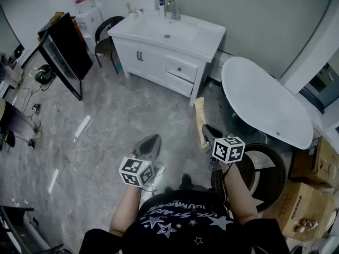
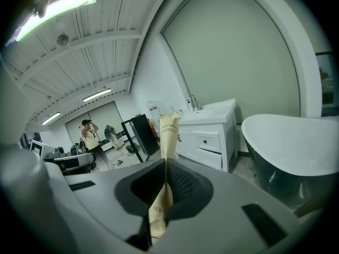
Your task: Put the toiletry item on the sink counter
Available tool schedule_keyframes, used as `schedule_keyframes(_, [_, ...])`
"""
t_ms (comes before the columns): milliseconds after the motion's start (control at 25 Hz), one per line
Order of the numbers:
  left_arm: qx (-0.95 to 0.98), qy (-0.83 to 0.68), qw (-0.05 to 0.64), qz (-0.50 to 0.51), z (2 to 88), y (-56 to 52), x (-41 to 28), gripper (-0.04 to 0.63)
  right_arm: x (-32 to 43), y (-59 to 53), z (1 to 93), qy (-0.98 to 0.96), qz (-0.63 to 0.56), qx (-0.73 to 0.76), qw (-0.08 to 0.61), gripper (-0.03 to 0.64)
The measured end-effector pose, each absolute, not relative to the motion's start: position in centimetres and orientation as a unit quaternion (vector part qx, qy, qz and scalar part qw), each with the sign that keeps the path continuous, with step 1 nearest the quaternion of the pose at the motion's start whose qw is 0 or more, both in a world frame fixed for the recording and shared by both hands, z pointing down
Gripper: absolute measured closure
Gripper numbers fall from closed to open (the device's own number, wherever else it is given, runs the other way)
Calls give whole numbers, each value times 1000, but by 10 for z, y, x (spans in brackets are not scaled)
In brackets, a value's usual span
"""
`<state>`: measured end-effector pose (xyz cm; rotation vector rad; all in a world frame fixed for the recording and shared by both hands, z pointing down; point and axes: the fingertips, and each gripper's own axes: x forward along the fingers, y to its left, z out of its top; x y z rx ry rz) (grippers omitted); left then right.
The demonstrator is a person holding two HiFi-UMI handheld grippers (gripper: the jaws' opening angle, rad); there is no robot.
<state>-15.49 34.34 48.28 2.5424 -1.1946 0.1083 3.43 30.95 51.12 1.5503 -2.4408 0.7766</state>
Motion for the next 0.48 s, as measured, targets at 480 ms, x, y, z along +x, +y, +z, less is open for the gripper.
schedule_keyframes(480, [890, -419, 173, 52, 502, 381, -194, 575, 11, 339, 529, -805, 278, 520, 61, 594])
